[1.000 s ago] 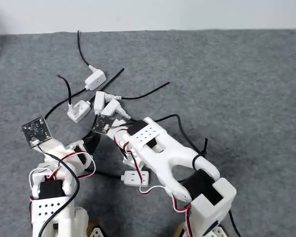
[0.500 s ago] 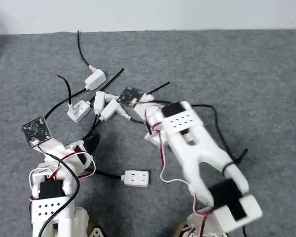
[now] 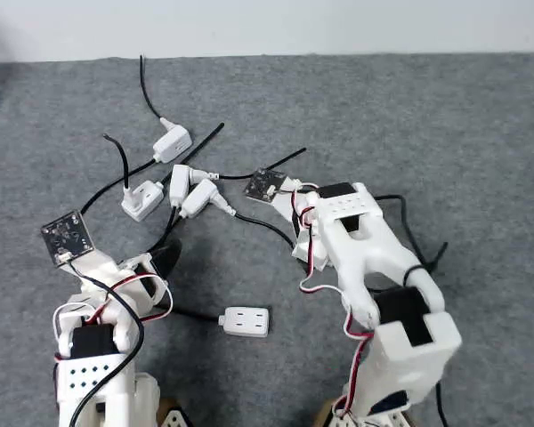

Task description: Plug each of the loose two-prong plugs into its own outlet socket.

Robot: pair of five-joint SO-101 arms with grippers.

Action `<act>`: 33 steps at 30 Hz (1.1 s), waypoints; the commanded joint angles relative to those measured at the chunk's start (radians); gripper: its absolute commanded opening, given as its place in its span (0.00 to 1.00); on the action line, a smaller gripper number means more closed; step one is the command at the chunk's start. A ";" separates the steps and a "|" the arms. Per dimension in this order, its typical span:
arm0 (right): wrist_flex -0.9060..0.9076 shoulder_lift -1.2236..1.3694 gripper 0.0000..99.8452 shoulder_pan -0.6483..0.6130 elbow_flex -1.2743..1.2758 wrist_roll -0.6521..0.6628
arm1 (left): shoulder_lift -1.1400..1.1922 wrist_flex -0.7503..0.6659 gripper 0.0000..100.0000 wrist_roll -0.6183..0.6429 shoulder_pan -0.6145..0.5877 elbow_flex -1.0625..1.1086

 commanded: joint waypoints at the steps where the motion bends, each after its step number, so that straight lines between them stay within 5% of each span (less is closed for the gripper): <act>1: 0.033 0.005 0.24 -0.015 -0.040 0.009 | -0.011 0.002 0.35 -0.008 -0.003 -0.008; 13: 0.398 -0.008 0.21 -0.056 -0.362 0.014 | -0.011 0.002 0.35 -0.008 -0.006 -0.008; 23: 0.374 0.088 0.21 0.048 -0.408 0.017 | -0.011 0.002 0.35 -0.008 -0.008 -0.008; 33: 0.338 0.171 0.21 0.025 -0.407 0.009 | -0.011 0.002 0.35 -0.008 -0.006 -0.008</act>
